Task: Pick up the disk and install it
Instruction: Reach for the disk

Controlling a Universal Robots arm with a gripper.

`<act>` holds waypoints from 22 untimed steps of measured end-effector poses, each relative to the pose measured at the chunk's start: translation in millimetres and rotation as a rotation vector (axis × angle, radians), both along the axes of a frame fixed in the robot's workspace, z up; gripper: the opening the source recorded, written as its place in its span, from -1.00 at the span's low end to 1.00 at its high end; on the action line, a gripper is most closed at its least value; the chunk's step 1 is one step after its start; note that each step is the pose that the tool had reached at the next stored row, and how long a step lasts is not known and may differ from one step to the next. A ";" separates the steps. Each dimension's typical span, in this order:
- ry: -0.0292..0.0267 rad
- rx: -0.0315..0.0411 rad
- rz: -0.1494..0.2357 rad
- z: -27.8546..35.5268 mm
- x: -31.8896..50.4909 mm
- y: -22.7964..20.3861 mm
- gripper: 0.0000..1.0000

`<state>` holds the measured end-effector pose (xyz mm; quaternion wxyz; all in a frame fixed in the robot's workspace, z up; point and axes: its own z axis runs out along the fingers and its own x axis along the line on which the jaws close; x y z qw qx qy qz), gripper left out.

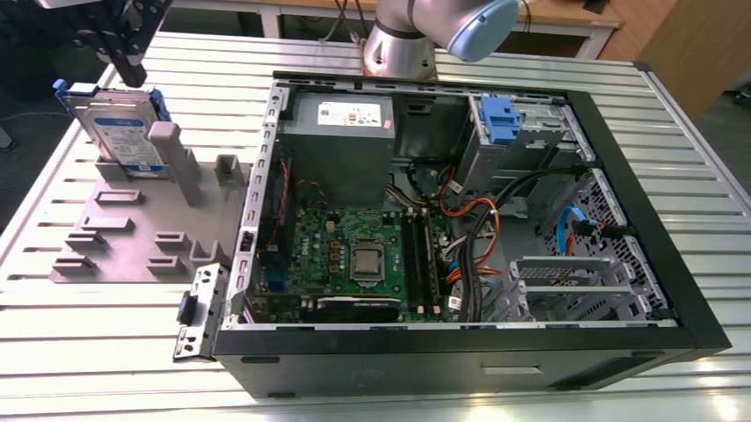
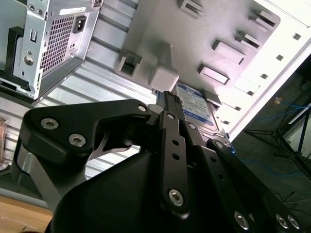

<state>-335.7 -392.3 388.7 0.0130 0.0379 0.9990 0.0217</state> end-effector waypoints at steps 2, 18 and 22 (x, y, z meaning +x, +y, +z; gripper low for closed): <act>0.0000 0.0000 0.000 0.0 -1.5 0.0 -0.79; 0.0001 -0.0001 0.000 -0.2 -6.9 0.0 -0.79; 0.0000 0.0000 0.000 -0.3 -9.0 0.0 -0.79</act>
